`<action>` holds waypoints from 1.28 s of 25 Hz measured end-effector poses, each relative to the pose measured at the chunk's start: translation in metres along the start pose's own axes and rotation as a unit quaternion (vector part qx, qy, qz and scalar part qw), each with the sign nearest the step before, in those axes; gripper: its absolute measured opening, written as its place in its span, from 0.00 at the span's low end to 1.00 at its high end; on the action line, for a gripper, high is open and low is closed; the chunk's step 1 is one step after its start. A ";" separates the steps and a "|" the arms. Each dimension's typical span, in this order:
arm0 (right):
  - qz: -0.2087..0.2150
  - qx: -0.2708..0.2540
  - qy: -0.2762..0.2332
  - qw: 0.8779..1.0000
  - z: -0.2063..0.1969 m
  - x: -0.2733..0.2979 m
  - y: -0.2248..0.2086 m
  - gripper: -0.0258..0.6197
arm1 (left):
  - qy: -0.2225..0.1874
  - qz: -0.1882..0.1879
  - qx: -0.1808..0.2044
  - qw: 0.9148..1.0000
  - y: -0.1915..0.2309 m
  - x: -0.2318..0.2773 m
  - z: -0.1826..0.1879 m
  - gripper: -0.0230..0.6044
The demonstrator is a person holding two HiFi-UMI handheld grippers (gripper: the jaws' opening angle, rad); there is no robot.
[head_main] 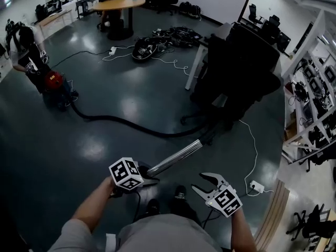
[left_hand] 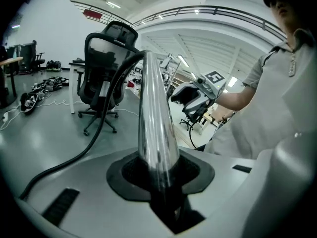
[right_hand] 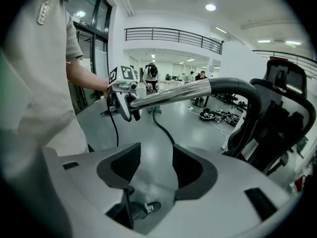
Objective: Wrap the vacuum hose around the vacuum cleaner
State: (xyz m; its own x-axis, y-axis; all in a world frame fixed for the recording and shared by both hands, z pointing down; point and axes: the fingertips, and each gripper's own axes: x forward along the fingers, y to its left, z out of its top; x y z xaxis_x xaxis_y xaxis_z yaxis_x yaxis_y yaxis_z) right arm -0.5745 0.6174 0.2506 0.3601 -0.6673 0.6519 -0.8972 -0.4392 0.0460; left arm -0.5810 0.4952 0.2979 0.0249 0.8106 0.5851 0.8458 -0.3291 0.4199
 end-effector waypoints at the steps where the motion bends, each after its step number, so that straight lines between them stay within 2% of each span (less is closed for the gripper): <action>1: 0.008 0.002 -0.007 1.000 0.005 0.005 -0.002 0.35 | -0.008 0.006 -0.005 1.000 0.005 -0.002 0.003 0.24; 4: 0.041 0.027 -0.047 0.998 0.027 0.024 -0.009 0.35 | -0.031 0.026 -0.022 0.999 0.017 -0.006 0.012 0.24; 6: 0.077 0.042 -0.071 0.994 0.046 0.038 -0.013 0.35 | -0.047 0.042 -0.036 0.997 0.024 -0.010 0.019 0.24; 10: 0.140 0.067 -0.112 0.981 0.082 0.060 -0.021 0.35 | -0.075 0.066 -0.063 0.993 0.035 -0.010 0.040 0.24; 12: 0.167 0.096 -0.138 0.972 0.100 0.073 -0.028 0.35 | -0.084 0.084 -0.072 0.990 0.043 -0.010 0.046 0.24; 14: 0.197 0.129 -0.159 0.959 0.115 0.088 -0.033 0.35 | -0.091 0.107 -0.083 0.987 0.051 -0.011 0.048 0.24; 16: 0.229 0.160 -0.172 0.945 0.126 0.100 -0.036 0.41 | -0.100 0.127 -0.093 0.983 0.058 -0.011 0.050 0.24; 19: 0.279 0.199 -0.189 0.920 0.146 0.114 -0.038 0.43 | -0.112 0.156 -0.109 0.975 0.067 -0.013 0.057 0.24; 21: 0.311 0.236 -0.207 0.897 0.162 0.121 -0.039 0.42 | -0.121 0.177 -0.120 0.969 0.072 -0.015 0.062 0.24; 23: 0.339 0.280 -0.227 0.869 0.174 0.128 -0.044 0.42 | -0.132 0.198 -0.130 0.963 0.079 -0.017 0.068 0.24; 25: 0.356 0.306 -0.238 0.851 0.184 0.136 -0.047 0.42 | -0.143 0.214 -0.139 0.956 0.084 -0.020 0.075 0.24; 29: 0.396 0.305 -0.252 0.829 0.201 0.139 -0.042 0.42 | -0.150 0.244 -0.147 0.947 0.088 -0.025 0.088 0.24; 32: 0.414 0.300 -0.243 0.824 0.205 0.142 -0.040 0.42 | -0.145 0.267 -0.156 0.940 0.089 -0.029 0.088 0.24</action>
State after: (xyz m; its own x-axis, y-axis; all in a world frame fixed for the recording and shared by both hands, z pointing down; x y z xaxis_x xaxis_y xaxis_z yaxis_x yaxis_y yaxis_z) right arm -0.4351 0.4166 0.1858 -0.1217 -0.9858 -0.1153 -0.6504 0.1670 -0.7410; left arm -0.4594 0.4852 0.2576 0.5835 0.5732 0.5754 0.4759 -0.8154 0.3296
